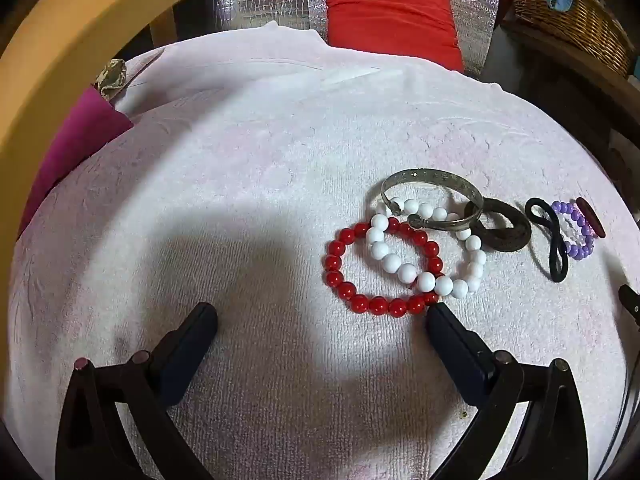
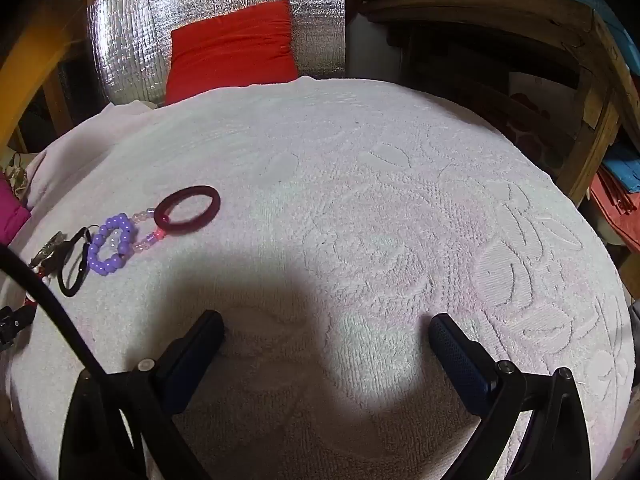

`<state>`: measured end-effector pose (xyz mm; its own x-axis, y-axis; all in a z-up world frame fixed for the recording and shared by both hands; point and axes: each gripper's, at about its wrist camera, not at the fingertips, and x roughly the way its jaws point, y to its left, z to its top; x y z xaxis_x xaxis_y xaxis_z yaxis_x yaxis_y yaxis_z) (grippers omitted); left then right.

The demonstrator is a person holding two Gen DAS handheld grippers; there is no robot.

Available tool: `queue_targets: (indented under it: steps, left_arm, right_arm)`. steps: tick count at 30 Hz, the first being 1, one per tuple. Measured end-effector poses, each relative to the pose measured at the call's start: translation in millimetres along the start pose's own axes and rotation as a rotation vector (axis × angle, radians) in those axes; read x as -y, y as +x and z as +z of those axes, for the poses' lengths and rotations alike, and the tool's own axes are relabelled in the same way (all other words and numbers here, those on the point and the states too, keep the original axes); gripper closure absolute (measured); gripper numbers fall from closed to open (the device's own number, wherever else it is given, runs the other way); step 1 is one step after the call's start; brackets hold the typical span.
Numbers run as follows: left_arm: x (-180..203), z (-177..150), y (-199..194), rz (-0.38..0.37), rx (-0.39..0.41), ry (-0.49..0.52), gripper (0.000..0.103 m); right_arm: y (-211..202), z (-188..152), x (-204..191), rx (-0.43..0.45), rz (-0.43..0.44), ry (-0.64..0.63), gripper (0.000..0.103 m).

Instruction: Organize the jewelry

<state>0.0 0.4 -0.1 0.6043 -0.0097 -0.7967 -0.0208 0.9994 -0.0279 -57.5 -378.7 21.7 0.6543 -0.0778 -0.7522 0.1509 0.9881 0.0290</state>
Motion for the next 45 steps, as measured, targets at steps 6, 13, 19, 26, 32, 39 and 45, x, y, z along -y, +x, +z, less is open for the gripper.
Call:
queue_targets:
  steps: [6,13,19,26,32,39,45]
  left_arm:
    - [-4,0,0,0.002,0.001,0.002,0.000]
    - [-1,0,0,0.008,0.000,0.006,0.000]
    - [-1,0,0,0.009,-0.001,0.007,0.000]
    - [-2,-2,0,0.008,0.002,0.008,0.000]
    - [0,-1,-3,0.005,-0.011,0.020,0.000]
    - [-1,-1,-28,-0.004,-0.034,0.010,0.000]
    - [10,0,-125,0.110,0.238,0.070,0.000]
  right_arm:
    - [0,0,0,-0.001,-0.001,-0.001,0.000]
    - [0,0,0,-0.001,-0.001,-0.001,0.000]
    - [0,0,0,0.001,-0.003,-0.002,0.000]
    - [-1,3,-4,-0.035,-0.026,0.042,0.000]
    - [-10,-3,-6,-0.060,-0.022,0.030,0.000]
    - [-16,7,-12,-0.176,-0.024,0.057,0.000]
    - [-89,15,-28,-0.023,0.068,0.072,0.000]
